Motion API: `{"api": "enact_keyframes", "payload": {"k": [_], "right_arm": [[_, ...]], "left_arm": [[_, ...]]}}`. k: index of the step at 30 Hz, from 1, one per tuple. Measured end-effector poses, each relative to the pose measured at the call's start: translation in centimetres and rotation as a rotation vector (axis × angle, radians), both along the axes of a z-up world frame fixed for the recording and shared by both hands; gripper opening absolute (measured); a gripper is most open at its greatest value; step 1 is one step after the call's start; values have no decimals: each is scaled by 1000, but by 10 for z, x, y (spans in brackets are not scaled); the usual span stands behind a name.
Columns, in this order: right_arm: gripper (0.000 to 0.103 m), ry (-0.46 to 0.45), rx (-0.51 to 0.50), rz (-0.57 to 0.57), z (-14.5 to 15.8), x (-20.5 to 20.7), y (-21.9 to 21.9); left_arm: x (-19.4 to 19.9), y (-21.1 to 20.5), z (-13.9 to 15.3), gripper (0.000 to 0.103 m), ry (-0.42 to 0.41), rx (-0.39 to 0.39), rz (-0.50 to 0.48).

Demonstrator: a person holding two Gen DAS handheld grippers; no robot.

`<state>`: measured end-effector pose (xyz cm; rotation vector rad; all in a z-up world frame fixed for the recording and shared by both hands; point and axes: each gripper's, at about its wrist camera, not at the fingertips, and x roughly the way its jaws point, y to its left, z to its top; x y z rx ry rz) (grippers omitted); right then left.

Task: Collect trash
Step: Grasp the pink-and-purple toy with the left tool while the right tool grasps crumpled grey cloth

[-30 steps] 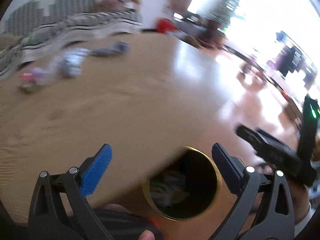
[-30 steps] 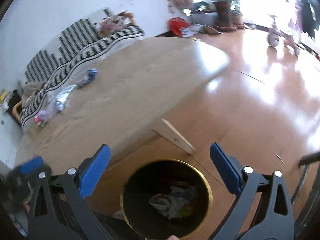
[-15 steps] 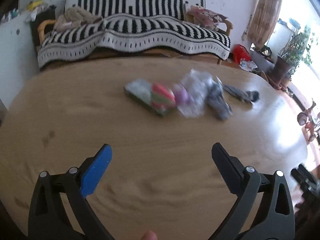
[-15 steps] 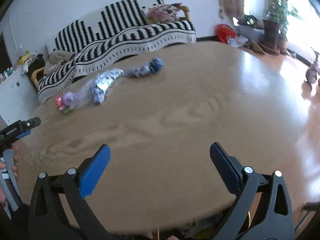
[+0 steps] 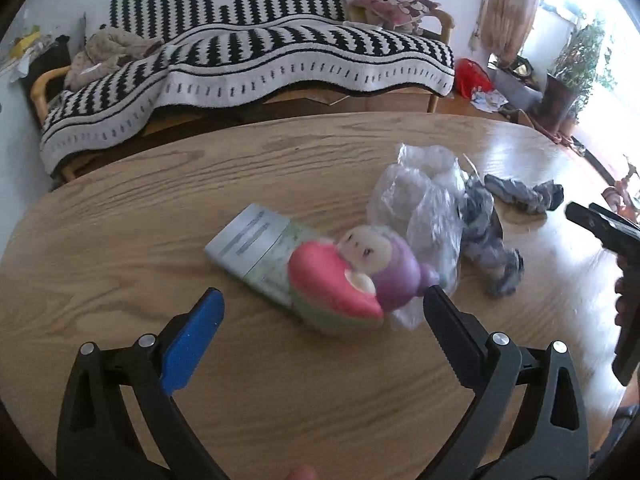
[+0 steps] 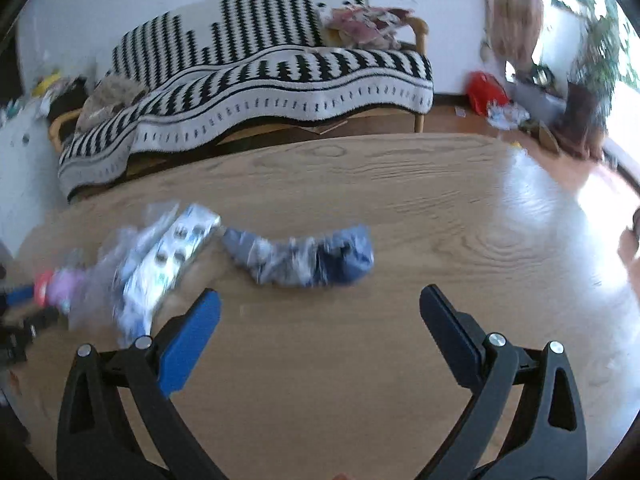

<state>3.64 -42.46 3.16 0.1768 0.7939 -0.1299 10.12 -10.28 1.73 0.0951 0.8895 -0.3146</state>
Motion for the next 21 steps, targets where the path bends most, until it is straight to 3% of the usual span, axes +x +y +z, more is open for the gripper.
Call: {"api": "enact_keyframes", "payload": {"k": [4, 6, 7, 9, 10, 16, 21], "right_arm": [[96, 6, 75, -120, -7, 38, -8], [96, 32, 77, -171, -17, 55, -9], [82, 42, 92, -175, -22, 61, -10], [57, 38, 98, -189, -26, 61, -9], [35, 33, 109, -189, -26, 60, -9], [22, -7, 242, -225, -30, 35, -14], [21, -41, 229, -244, -25, 18, -11]], "left_arm": [[13, -4, -4, 95, -11, -17, -9], [19, -6, -7, 83, 4, -39, -19], [20, -8, -9, 80, 5, -35, -24], [21, -11, -14, 64, 3, -21, -42], [20, -11, -13, 61, -14, -19, -48], [15, -2, -13, 50, -23, -78, -13], [11, 2, -10, 48, -10, -86, 5]]}}
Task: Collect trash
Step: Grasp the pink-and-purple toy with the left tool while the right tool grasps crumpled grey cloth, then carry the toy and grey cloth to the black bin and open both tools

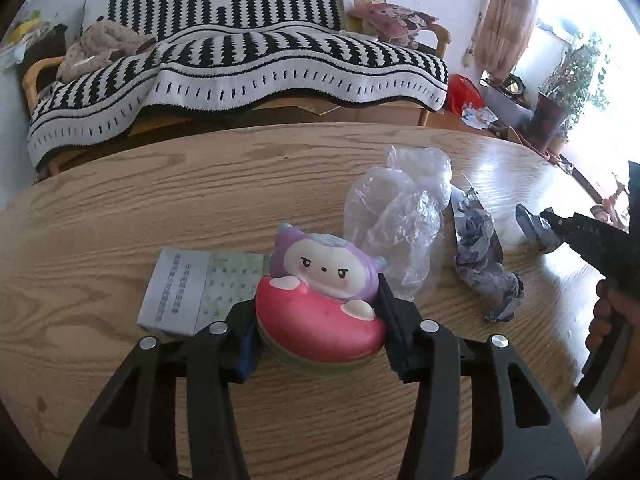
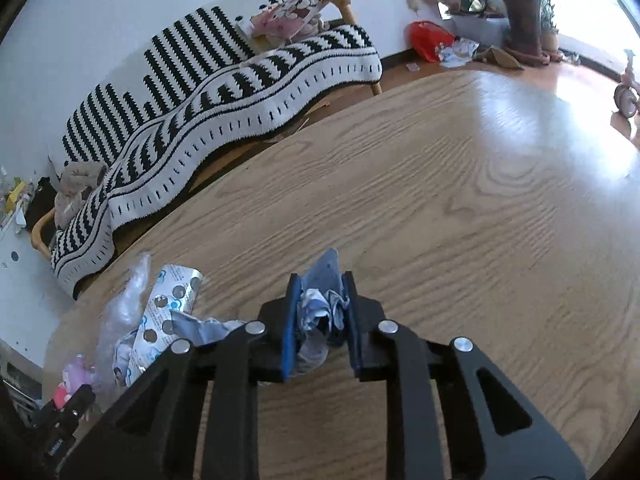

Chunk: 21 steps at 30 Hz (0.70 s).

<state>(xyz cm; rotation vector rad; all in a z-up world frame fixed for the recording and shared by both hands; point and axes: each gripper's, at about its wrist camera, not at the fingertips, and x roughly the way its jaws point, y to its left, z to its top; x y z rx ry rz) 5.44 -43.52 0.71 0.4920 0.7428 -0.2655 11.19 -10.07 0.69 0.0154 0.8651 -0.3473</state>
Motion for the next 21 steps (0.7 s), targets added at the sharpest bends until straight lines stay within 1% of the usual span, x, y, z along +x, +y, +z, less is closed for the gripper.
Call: {"api": "enact_keyframes", "payload": {"k": [6, 10, 14, 21], "right_arm": [[20, 1, -57, 30, 5, -6, 13], [20, -14, -86, 46, 13, -13, 19], [20, -33, -99, 45, 23, -23, 21], [21, -39, -90, 67, 27, -44, 29]], "left_arm": [[-3, 5, 4, 48, 3, -2, 19], [-7, 7, 10, 48, -4, -21, 28], [-13, 8, 24, 48, -23, -50, 28], [-31, 13, 50, 48, -75, -73, 46]]}}
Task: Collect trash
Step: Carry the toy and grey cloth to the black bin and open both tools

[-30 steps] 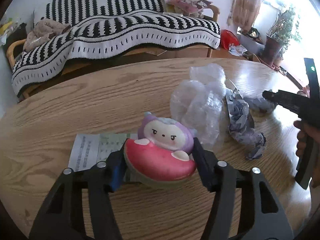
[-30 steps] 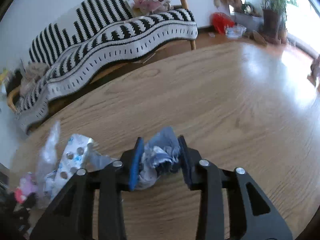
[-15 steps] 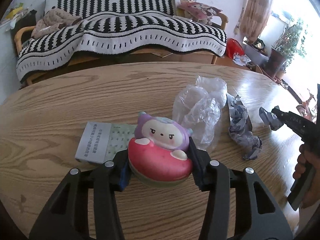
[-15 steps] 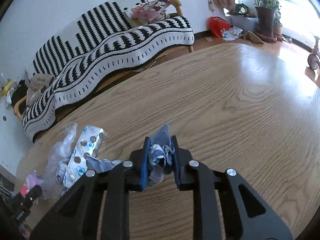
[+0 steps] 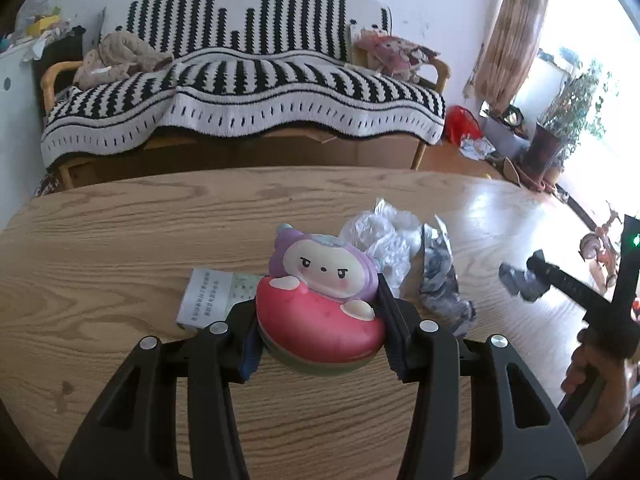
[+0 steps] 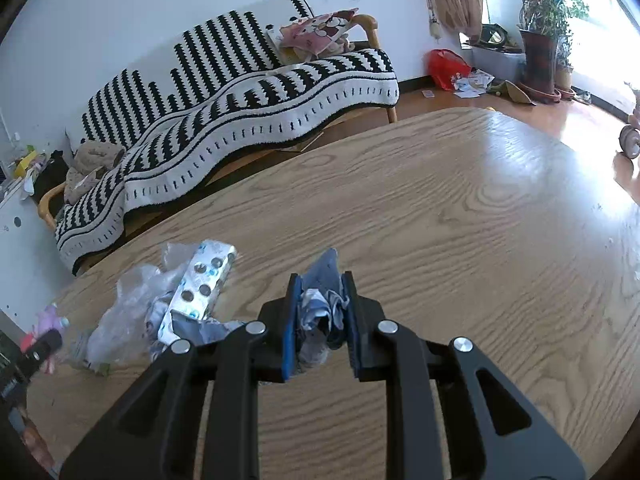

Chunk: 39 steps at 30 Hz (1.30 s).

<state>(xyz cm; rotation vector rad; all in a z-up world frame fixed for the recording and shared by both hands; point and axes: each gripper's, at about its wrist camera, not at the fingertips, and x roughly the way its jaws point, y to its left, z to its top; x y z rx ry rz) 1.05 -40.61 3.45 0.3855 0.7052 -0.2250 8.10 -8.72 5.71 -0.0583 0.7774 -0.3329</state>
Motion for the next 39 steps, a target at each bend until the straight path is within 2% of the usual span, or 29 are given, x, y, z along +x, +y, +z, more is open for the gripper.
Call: {"api": "enact_keyframes", "payload": {"k": [12, 17, 21, 25, 29, 34, 37, 39], "right_arm": [[20, -11, 21, 38, 14, -44, 22], [20, -36, 5, 58, 37, -68, 33], [20, -59, -30, 64, 61, -105, 33], [21, -70, -51, 29, 78, -152, 14], [21, -80, -65, -42, 93, -210, -18], [21, -90, -74, -134, 101, -300, -57], [21, -43, -27, -164, 79, -344, -74], [21, 36, 2, -178, 49, -362, -82]], "left_arm": [[-46, 4, 24, 48, -11, 24, -5], [-70, 0, 36, 48, -18, 29, -26], [-97, -17, 47, 48, -31, 14, -75], [-138, -54, 52, 48, -26, -7, -171], [-188, -106, 51, 48, 13, -46, -311], [-248, -169, 26, 48, 109, -68, -481], [-281, -197, -5, 48, 217, -60, -569], [-299, -212, -30, 48, 273, -31, -610]]}}
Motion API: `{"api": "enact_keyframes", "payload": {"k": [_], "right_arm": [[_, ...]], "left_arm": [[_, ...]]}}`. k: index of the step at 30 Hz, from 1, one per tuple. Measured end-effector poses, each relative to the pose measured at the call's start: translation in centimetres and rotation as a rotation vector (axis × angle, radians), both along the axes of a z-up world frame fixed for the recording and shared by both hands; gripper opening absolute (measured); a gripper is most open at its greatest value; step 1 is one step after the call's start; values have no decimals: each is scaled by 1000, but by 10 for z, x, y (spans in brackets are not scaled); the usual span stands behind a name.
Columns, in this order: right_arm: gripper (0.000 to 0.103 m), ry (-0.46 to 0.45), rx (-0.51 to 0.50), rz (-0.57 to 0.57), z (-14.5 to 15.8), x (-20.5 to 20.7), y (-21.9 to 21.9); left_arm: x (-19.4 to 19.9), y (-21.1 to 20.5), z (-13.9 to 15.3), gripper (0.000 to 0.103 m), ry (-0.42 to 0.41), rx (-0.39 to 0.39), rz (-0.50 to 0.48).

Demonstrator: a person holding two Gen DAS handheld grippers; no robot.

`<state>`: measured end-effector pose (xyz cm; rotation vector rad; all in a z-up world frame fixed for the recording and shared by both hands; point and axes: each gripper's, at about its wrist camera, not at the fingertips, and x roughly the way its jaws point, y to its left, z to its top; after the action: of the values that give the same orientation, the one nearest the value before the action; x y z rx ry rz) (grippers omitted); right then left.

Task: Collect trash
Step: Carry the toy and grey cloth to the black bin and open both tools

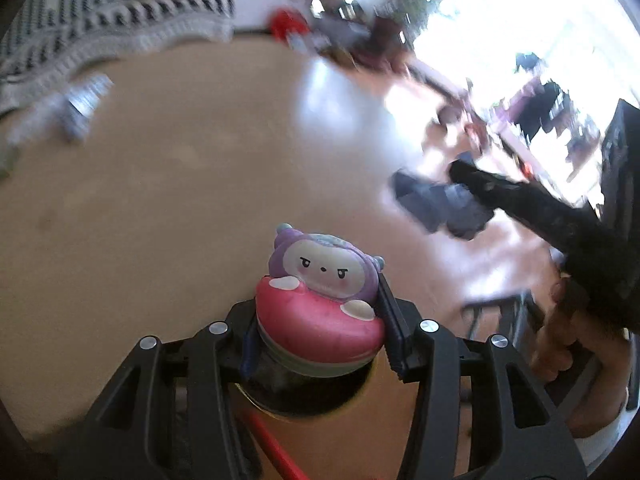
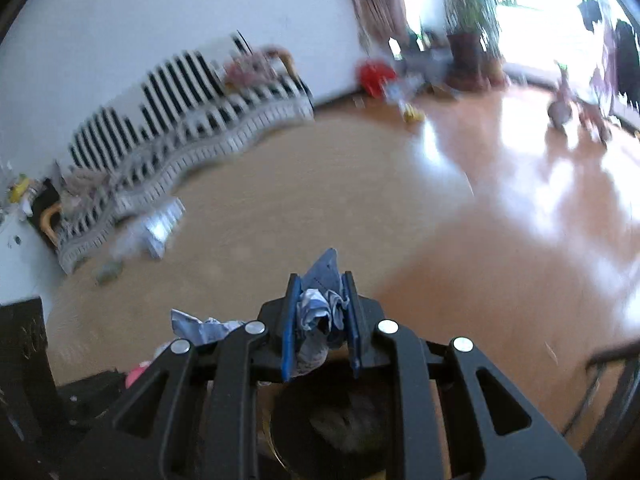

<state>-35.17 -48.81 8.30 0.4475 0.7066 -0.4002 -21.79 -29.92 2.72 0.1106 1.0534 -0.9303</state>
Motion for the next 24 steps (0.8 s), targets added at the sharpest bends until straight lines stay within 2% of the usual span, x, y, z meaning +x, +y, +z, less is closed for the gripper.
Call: {"api": "enact_keyframes", "payload": {"k": [3, 5, 6, 7, 11, 21, 23, 24], "right_arm": [[21, 108, 125, -59, -62, -27, -13], [21, 161, 164, -67, -91, -33, -11], [21, 187, 185, -67, -104, -35, -9], [21, 201, 199, -68, -112, -35, -9], [21, 229, 233, -76, -130, -32, -11], [21, 238, 257, -67, -137, -18, -13], [25, 238, 273, -66, -137, -15, -14], [32, 233, 290, -62, -137, -14, -14]], "left_arm": [[-21, -18, -50, 48, 81, 65, -67], [-29, -20, -89, 48, 106, 130, -79], [-29, -21, -102, 48, 139, 166, -75], [-22, -20, -113, 48, 206, 177, -55], [-14, -17, -113, 48, 192, 168, -39], [-23, -25, -111, 48, 180, 164, -66], [-24, -24, -107, 52, 175, 160, -70], [-24, -24, -107, 61, 174, 159, -68]]}}
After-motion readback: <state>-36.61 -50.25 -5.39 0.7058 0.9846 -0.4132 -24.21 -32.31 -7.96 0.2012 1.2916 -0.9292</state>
